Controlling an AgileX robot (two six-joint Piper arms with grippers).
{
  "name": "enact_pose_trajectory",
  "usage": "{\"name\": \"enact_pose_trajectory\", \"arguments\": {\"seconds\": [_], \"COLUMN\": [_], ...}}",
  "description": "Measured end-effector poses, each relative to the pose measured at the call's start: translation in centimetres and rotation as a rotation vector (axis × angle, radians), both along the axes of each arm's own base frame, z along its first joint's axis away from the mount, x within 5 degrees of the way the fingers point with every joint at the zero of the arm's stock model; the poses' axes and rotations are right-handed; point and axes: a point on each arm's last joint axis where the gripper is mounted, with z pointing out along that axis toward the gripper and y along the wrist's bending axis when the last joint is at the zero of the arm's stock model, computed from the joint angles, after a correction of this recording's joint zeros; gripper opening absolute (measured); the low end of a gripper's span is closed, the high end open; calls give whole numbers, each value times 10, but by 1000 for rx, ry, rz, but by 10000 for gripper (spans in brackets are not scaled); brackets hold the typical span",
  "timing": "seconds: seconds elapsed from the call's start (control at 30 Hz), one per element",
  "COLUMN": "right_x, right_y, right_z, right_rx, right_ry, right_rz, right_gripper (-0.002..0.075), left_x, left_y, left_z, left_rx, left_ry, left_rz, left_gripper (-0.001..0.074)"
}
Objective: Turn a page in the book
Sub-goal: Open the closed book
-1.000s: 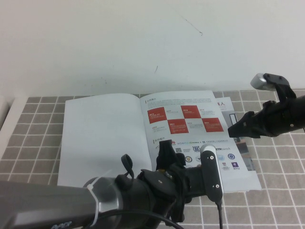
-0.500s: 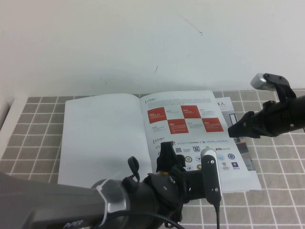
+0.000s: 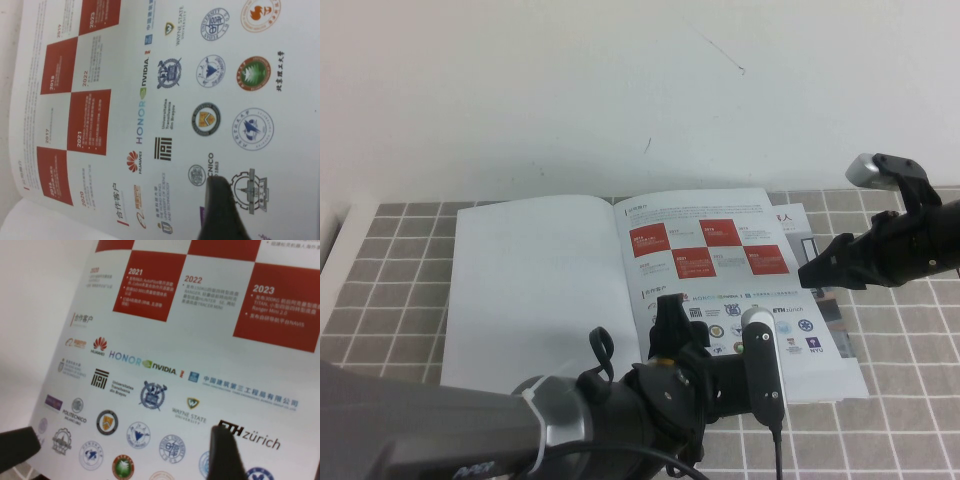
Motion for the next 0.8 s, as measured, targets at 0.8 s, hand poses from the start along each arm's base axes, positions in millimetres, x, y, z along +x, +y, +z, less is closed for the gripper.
{"name": "enact_pose_trajectory", "arguments": {"seconds": [0.8], "right_x": [0], "right_y": [0], "right_z": [0], "right_rx": [-1], "right_ry": [-2], "right_rz": [1], "right_gripper": [395], "left_x": [-10], "left_y": [-8], "left_z": [7], "left_rx": [-5], "left_ry": [-25], "left_rz": [-25], "left_gripper": [384]}}
